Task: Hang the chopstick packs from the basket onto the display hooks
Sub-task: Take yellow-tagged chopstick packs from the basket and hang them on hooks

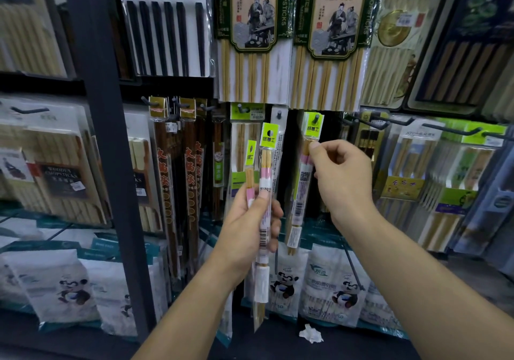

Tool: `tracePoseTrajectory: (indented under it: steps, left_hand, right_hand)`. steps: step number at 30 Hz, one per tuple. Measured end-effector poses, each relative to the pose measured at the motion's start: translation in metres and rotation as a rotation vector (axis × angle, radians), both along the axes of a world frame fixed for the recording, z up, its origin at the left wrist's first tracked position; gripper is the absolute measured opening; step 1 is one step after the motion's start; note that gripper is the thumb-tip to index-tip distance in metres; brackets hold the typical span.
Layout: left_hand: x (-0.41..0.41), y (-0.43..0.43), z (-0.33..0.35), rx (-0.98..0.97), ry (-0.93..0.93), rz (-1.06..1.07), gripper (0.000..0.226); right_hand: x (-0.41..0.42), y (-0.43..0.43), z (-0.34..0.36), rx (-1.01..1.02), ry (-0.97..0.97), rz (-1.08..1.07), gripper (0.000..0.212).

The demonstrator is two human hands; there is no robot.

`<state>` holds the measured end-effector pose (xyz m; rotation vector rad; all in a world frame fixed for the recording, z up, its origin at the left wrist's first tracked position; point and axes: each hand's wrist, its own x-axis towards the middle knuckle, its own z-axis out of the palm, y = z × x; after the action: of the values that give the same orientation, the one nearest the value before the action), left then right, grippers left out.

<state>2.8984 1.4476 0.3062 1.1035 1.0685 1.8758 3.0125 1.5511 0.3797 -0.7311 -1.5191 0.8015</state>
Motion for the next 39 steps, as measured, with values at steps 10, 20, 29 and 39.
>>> tracePoseTrajectory:
  steps: [10,20,29,39]
  left_hand:
    - [0.008,-0.003,0.001,0.017,0.042,-0.133,0.015]
    - [0.006,0.005,-0.005,-0.005,0.115,-0.034,0.036]
    - [0.002,0.003,-0.003,-0.038,-0.06,-0.105,0.054]
    - [0.002,0.002,-0.002,-0.078,0.017,-0.113,0.015]
  right_hand:
    - [-0.004,-0.021,0.0,-0.054,0.025,0.251,0.015]
    - [-0.002,-0.01,0.015,-0.05,0.076,0.158,0.027]
    - [-0.002,0.012,0.026,-0.013,0.072,0.052,0.034]
    - [-0.005,0.021,0.022,-0.002,0.025,-0.028,0.032]
